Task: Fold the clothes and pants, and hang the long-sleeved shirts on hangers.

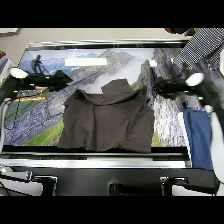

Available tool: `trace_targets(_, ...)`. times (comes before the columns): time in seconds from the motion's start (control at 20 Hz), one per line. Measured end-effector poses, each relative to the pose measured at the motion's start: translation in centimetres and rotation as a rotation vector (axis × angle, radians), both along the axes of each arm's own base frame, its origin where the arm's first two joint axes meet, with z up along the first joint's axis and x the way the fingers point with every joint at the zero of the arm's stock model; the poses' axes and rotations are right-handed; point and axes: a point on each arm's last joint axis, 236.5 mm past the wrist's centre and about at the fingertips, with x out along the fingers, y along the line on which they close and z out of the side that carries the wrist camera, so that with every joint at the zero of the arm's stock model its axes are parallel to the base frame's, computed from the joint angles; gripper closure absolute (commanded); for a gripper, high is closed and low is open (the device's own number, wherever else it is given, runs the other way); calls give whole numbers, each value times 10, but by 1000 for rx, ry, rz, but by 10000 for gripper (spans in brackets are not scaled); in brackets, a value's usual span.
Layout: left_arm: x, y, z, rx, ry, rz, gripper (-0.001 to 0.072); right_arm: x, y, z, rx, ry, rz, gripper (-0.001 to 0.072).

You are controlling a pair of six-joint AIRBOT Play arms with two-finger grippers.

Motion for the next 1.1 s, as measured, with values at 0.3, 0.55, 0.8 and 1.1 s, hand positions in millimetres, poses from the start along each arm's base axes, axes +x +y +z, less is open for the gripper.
trace_targets(0.3, -90, 56, 4, 76, 121, -30, 250, -95, -59, 8, -100, 50, 126, 345)
trace_targets(0.55, -172, 55, -24, 73, 224, 7, 250, -178, -34, -64, 25, 231, 144, 273)
trace_targets(0.8, -208, 49, -38, 71, 253, 21, 250, -208, -1, -108, 195, 317, 114, 274)
trace_targets(1.1, -210, 51, -41, 79, 238, 44, 250, -207, 16, -131, 312, 340, 99, 275)
